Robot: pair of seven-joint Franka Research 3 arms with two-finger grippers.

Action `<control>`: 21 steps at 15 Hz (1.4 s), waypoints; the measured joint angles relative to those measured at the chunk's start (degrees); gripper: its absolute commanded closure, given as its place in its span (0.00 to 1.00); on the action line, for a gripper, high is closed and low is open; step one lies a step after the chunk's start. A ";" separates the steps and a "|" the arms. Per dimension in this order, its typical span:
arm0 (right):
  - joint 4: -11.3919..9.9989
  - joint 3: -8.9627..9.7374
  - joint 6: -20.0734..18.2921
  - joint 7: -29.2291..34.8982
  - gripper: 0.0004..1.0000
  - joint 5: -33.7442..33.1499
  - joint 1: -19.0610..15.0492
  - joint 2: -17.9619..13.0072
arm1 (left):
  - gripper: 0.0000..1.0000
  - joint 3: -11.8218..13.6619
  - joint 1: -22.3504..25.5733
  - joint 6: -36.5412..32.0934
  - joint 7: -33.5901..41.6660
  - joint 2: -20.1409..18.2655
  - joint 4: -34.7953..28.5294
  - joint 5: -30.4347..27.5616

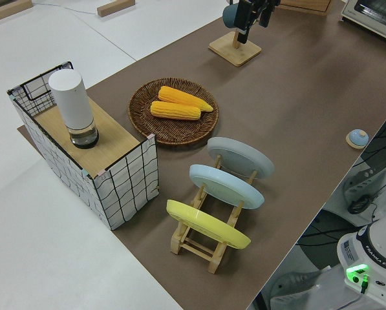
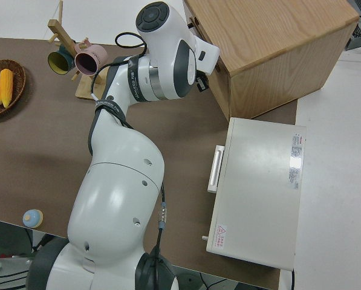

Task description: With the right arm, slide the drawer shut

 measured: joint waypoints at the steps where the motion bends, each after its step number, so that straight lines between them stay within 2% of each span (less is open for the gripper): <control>1: -0.01 -0.03 0.09 0.00 1.00 0.01 0.00 0.00 | 0.00 0.00 0.00 0.00 0.00 0.00 0.00 0.00; 15: -0.02 -0.10 0.52 -1.91 1.00 0.04 0.01 0.01 | 0.00 0.00 0.00 0.00 0.00 0.00 0.00 0.00; 18: 0.49 0.69 0.96 -1.70 1.00 0.03 -0.01 0.01 | 0.00 -0.01 0.00 0.00 0.00 0.00 0.00 0.00; 21: 0.75 2.51 0.15 -1.33 1.00 0.03 0.00 -0.07 | 0.00 -0.01 0.00 0.00 0.00 0.00 0.00 0.00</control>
